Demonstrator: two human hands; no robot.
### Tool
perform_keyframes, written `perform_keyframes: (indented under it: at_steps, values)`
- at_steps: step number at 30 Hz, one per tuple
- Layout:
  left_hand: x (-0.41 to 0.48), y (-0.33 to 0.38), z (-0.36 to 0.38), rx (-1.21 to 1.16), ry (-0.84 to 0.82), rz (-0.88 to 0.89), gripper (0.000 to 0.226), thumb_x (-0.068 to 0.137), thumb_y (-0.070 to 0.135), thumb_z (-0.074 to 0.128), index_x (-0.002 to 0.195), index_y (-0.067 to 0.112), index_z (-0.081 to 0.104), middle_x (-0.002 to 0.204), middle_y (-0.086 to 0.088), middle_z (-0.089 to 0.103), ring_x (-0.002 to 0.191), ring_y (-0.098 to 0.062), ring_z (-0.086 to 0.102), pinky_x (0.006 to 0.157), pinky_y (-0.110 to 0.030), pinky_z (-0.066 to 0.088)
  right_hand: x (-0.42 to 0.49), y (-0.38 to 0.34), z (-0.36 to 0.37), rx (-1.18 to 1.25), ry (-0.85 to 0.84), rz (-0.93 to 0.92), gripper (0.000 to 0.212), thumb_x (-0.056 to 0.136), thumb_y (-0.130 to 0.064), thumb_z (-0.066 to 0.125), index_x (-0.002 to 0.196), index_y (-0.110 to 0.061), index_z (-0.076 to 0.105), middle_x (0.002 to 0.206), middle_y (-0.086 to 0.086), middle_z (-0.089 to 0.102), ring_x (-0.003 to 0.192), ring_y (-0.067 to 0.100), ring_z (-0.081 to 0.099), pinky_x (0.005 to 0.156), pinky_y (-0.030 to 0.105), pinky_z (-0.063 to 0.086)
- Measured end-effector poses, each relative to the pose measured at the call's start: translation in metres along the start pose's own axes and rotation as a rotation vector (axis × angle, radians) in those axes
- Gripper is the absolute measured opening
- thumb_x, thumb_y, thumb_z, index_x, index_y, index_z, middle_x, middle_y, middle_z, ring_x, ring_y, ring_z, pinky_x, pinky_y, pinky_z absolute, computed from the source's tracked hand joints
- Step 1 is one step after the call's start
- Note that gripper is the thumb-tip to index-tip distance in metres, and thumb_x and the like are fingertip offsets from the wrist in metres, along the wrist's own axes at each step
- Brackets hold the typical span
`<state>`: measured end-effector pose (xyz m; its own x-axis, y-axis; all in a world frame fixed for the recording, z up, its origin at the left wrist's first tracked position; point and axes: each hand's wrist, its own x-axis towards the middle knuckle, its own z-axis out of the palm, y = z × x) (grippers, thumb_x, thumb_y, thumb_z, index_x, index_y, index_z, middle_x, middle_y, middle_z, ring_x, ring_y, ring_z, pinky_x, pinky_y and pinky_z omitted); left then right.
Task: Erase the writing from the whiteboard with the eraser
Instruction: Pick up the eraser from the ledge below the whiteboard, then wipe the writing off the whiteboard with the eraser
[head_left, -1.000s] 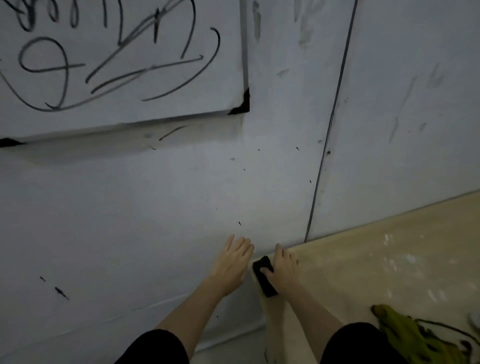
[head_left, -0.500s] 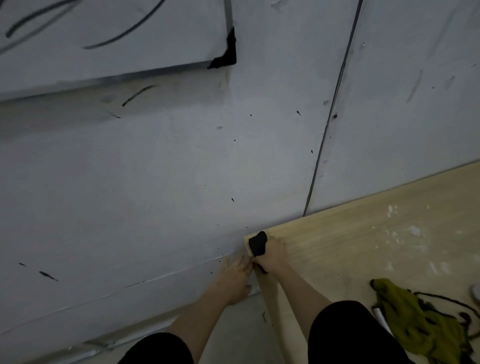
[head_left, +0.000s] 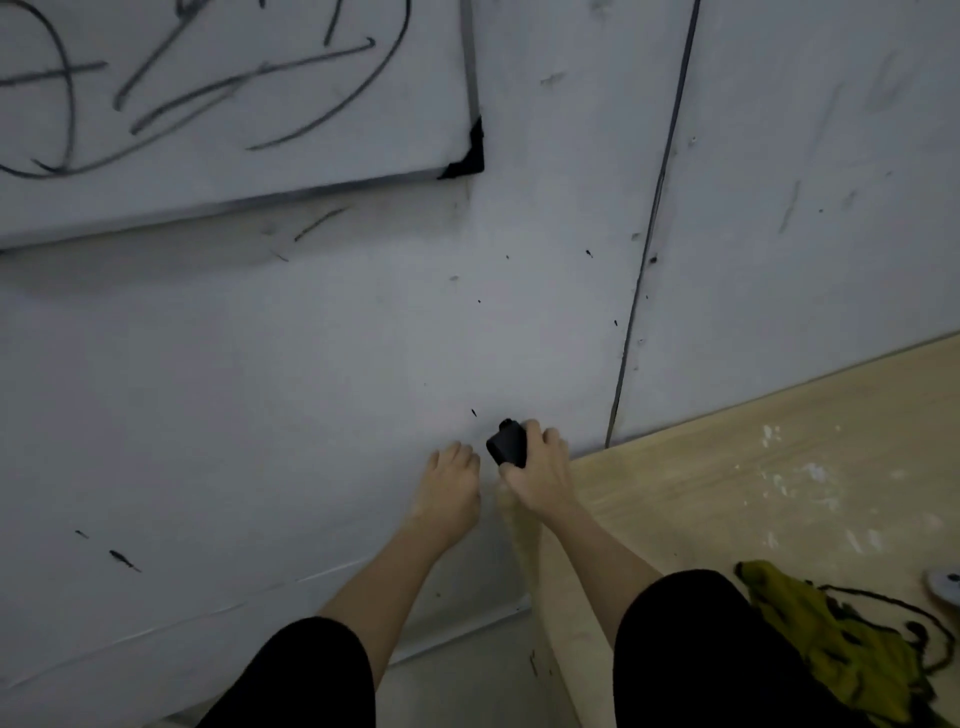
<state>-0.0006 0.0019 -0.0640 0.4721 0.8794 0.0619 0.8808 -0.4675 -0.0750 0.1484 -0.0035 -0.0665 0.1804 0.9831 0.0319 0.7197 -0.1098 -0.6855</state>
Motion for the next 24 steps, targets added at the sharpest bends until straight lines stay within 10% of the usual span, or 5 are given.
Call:
perform_keyframes:
  at_steps: [13,24]
  values:
    - [0.002,-0.053,-0.165,0.026,0.684,0.121,0.046,0.079,0.008,0.036,0.116,-0.004,0.060,0.114,-0.016,0.060,0.106,-0.030,0.050,0.097,-0.040,0.038,0.015,-0.141,-0.073,0.122,0.612,-0.390,0.057,0.080,-0.028,0.061,0.129,-0.004,0.043,0.112,0.012,0.047,0.098,0.026,0.042,0.078,0.044,0.049]
    - [-0.022,-0.122,-0.250,0.255,0.748,0.067,0.063,0.080,0.007,0.040,0.142,-0.002,0.035,0.143,-0.016,0.040,0.134,-0.030,0.033,0.113,-0.049,0.021,0.050,-0.271,-0.134,-0.002,0.942,-0.484,0.072,0.085,-0.036,0.068,0.145,-0.010,0.039,0.116,0.015,0.051,0.096,0.031,0.047,0.071,0.045,0.049]
